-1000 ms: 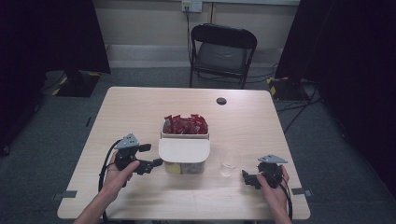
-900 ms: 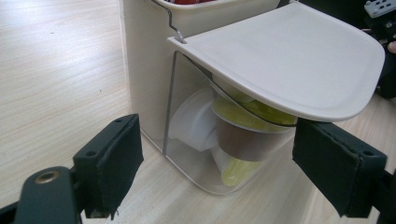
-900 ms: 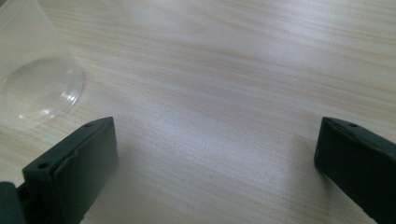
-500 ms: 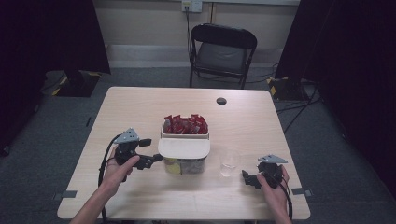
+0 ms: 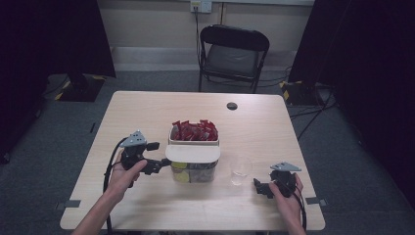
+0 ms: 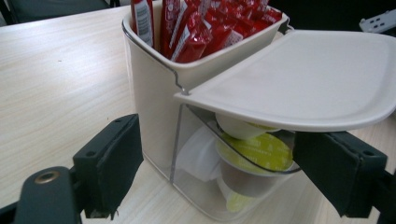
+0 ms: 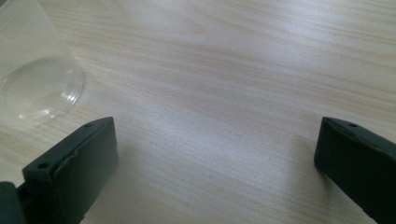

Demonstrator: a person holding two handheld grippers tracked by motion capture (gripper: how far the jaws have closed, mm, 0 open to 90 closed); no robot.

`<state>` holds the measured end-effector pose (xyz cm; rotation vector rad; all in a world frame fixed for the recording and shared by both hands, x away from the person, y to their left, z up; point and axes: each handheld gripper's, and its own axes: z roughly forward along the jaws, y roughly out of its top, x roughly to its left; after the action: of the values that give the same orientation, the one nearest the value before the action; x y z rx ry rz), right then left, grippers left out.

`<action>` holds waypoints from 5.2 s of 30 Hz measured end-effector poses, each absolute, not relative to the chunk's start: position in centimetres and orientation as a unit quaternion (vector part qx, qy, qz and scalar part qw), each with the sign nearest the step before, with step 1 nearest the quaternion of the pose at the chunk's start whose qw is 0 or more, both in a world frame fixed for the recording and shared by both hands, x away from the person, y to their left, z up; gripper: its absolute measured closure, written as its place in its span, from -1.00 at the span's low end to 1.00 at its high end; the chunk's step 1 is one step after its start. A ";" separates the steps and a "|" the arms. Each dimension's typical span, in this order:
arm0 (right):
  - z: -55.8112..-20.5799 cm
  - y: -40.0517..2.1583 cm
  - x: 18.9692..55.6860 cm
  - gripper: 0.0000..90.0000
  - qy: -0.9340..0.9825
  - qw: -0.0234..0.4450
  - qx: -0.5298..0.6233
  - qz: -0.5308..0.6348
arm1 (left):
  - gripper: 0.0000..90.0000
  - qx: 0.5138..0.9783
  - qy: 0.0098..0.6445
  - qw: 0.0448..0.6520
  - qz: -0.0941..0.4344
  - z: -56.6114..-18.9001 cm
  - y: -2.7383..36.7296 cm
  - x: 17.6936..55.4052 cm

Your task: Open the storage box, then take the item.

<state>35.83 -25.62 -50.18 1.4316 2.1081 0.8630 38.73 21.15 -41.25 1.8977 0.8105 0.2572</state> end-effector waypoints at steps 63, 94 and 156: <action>-50.2 -25.6 35.8 -1.00 0.764 0.223 0.518 0.313 | -0.65 0.777 0.335 0.521 0.111 -38.5 20.3 41.1; -50.2 -25.6 35.8 -1.00 0.763 0.222 0.519 0.313 | -0.65 0.755 0.365 0.531 0.122 -37.7 20.5 44.0; -39.4 -22.3 35.2 -0.18 0.759 0.203 0.423 0.452 | -0.71 0.761 0.368 0.523 0.110 -38.3 20.2 44.2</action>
<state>35.21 -22.34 -39.41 1.1800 2.1175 1.2615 44.25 20.22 -38.28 1.8231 0.8806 0.2631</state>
